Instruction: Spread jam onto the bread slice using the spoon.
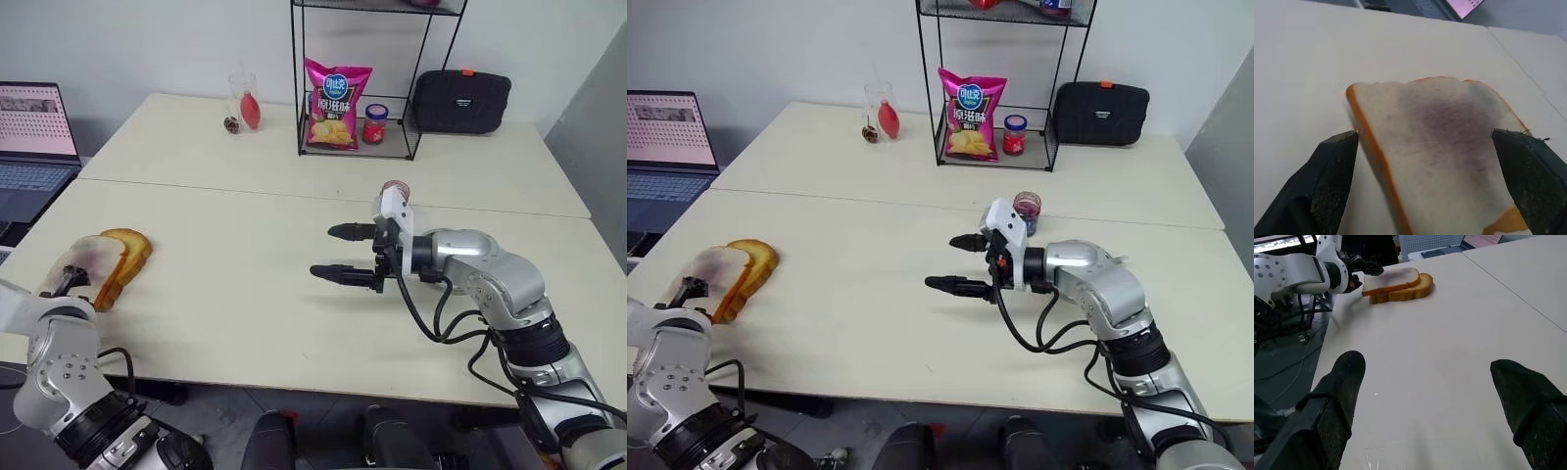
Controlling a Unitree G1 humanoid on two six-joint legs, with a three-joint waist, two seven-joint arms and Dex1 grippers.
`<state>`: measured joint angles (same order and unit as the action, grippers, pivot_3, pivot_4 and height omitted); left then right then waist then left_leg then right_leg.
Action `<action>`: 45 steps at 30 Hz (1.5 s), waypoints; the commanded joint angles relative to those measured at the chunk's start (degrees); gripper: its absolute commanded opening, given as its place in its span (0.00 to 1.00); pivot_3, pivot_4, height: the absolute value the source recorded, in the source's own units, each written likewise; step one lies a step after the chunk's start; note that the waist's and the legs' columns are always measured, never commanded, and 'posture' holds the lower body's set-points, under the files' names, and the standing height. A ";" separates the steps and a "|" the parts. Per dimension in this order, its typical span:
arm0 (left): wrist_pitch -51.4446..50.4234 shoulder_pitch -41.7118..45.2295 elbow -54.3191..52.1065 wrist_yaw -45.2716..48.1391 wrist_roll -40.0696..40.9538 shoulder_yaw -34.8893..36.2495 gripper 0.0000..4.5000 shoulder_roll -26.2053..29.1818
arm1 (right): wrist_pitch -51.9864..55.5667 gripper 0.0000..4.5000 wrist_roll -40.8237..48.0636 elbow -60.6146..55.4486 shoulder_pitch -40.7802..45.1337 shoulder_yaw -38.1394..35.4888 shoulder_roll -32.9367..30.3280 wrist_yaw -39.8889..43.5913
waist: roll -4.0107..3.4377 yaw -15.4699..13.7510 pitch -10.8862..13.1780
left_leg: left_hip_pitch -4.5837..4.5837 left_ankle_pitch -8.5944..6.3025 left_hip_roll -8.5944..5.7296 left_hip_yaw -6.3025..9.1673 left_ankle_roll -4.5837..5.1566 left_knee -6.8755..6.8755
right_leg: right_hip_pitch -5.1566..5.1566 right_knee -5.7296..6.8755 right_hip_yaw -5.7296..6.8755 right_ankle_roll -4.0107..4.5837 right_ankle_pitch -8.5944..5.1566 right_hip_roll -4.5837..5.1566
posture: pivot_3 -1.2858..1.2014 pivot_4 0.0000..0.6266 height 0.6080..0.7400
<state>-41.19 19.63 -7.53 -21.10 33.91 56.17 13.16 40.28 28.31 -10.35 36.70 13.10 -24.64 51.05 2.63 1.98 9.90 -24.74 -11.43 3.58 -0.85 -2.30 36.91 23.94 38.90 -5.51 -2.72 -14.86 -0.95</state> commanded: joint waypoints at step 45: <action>-0.99 17.90 1.14 16.97 6.93 -28.07 0.00 15.66 | 4.87 1.00 2.94 -7.57 -2.84 -8.81 0.39 -9.74 | 0.18 -0.76 0.13 | -0.17 0.07 -0.05 0.05 -0.15 -0.05 | 0.10 -0.12 0.14 0.04 -0.02 0.05 | 0.52 0.24 1.00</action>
<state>-38.53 34.97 -4.75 -9.19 37.11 32.81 29.67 44.90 30.44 -15.11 34.09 6.78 -24.03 42.81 2.81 1.22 10.03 -24.89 -11.36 3.52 -0.90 -2.46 36.85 23.99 38.69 -5.48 -2.72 -14.86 -0.85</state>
